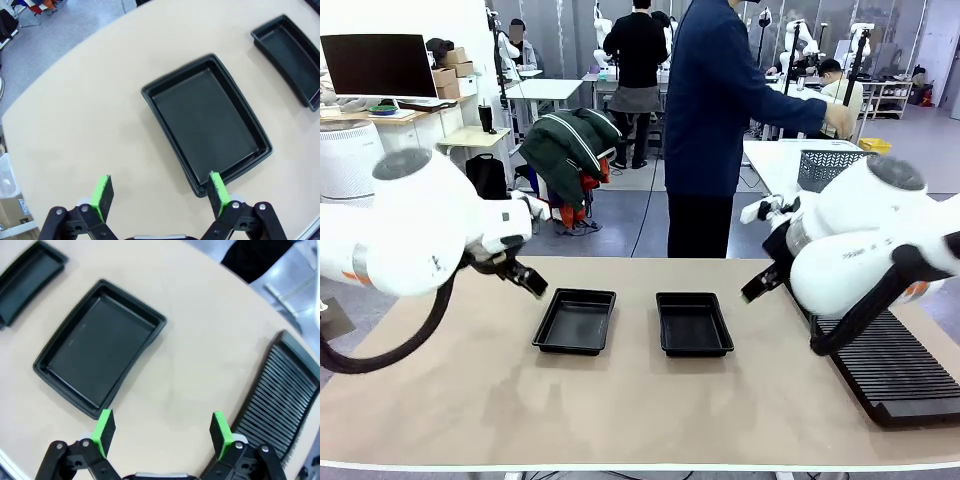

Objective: Inspect and transfer BCBs to ESD trays.
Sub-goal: Pick up the Blank PCB from the PCB Rack and place it in the left ESD tray.

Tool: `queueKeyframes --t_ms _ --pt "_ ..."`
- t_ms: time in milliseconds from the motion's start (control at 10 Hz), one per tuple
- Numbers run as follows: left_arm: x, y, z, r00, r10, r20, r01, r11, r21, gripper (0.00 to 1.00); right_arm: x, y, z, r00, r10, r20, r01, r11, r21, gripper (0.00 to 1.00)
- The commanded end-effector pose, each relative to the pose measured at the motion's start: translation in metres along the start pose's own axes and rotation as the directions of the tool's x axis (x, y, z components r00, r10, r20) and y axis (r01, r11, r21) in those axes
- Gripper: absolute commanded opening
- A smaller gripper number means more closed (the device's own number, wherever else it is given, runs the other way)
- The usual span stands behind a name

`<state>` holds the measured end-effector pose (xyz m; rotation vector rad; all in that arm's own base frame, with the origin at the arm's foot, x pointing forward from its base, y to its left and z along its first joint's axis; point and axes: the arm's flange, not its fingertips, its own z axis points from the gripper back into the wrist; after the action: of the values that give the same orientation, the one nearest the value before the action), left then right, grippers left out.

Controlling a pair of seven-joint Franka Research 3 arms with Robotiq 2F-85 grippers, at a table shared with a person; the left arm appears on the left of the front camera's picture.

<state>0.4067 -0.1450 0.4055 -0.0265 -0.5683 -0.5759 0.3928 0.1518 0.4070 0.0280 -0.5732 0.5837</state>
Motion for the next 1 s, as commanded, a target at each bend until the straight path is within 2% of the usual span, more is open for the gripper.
queueKeyframes --t_ms 0,200,300,400,500,600,800,900 --pt "0.028 0.017 0.063 0.996 0.087 -0.016 -0.087 0.996 -0.001 1.00 0.016 -0.023 0.082 0.992 -0.116 -0.037 0.117 0.993 0.011 1.00" --pt "0.049 0.032 0.104 0.981 0.176 -0.085 -0.182 0.981 -0.069 1.00 0.028 -0.044 0.135 0.973 -0.213 -0.092 0.217 0.975 0.043 1.00" --pt "0.059 0.037 0.120 0.956 0.258 -0.138 -0.274 0.954 -0.118 1.00 0.039 -0.059 0.163 0.946 -0.308 -0.102 0.311 0.950 0.024 1.00" --pt "0.067 0.041 0.137 0.934 0.296 -0.198 -0.328 0.932 -0.153 1.00 0.043 -0.066 0.188 0.927 -0.344 -0.147 0.355 0.933 0.058 1.00" --pt "0.077 0.045 0.159 0.913 0.351 -0.210 -0.388 0.905 -0.174 1.00 0.050 -0.082 0.216 0.908 -0.359 -0.219 0.385 0.918 0.092 1.00" --pt "0.086 0.055 0.178 0.896 0.404 -0.185 -0.437 0.877 -0.201 1.00 0.055 -0.098 0.237 0.882 -0.397 -0.255 0.437 0.891 0.123 1.00" --pt "0.094 0.073 0.207 0.869 0.463 -0.175 -0.495 0.823 -0.280 1.00 0.057 -0.134 0.265 0.828 -0.453 -0.331 0.528 0.827 0.190 1.00" --pt "0.094 0.081 0.223 0.864 0.468 -0.185 -0.503 0.811 -0.298 1.00 0.055 -0.152 0.273 0.797 -0.478 -0.371 0.575 0.788 0.220 1.00"
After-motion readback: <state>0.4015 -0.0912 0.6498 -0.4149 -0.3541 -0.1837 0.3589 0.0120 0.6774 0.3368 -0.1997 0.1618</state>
